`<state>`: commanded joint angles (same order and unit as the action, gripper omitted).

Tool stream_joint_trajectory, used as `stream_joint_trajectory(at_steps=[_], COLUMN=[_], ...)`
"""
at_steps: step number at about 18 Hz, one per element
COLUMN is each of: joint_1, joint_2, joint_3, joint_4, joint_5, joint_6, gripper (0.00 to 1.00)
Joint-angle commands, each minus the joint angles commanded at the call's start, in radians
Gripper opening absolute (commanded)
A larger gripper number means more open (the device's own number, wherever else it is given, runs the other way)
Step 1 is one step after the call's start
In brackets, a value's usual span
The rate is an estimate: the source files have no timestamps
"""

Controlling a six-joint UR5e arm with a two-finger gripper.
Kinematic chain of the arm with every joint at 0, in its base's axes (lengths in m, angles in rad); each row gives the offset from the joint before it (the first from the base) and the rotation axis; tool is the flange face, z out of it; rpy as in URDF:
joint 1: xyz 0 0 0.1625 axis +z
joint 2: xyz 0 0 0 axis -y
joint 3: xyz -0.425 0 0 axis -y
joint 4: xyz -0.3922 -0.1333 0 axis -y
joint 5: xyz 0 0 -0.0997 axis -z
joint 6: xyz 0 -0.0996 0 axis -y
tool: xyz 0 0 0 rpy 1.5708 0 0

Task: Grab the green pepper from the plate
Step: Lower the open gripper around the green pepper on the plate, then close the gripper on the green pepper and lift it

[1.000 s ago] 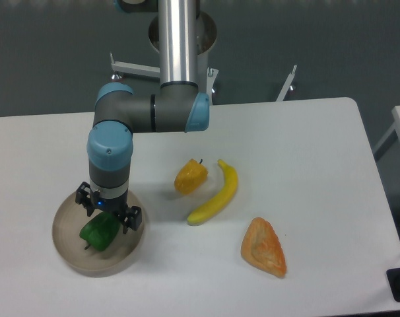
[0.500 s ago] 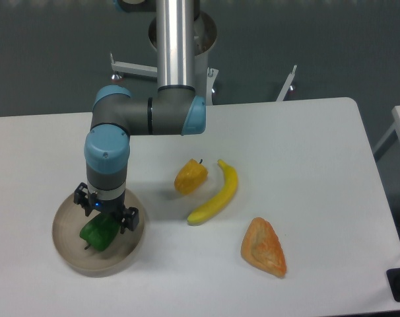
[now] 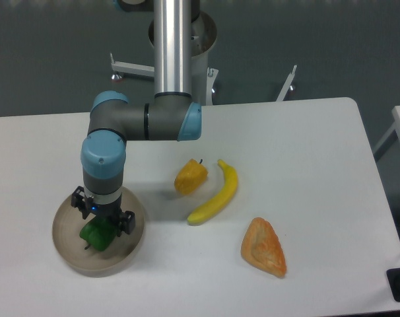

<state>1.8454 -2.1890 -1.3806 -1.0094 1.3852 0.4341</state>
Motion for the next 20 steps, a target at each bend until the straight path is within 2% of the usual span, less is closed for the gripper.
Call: stream_joint_trajectory(at_steps=[1,4,8,10,15,20], joint_1=[0.0,0.0,0.0,0.0,0.003,0.044], joint_2=[0.0,0.003,0.006,0.009,0.02,0.081], joint_3=[0.002,0.003,0.002,0.002,0.011,0.003], joint_4=[0.002,0.005,0.005,0.003,0.002,-0.011], joint_5=[0.0,-0.002,-0.002,-0.002,-0.005,0.0], joint_6=[0.0,0.002,0.006,0.006,0.009,0.106], gripper=[1.0,0.67,0.45,0.41,0.4,0.4])
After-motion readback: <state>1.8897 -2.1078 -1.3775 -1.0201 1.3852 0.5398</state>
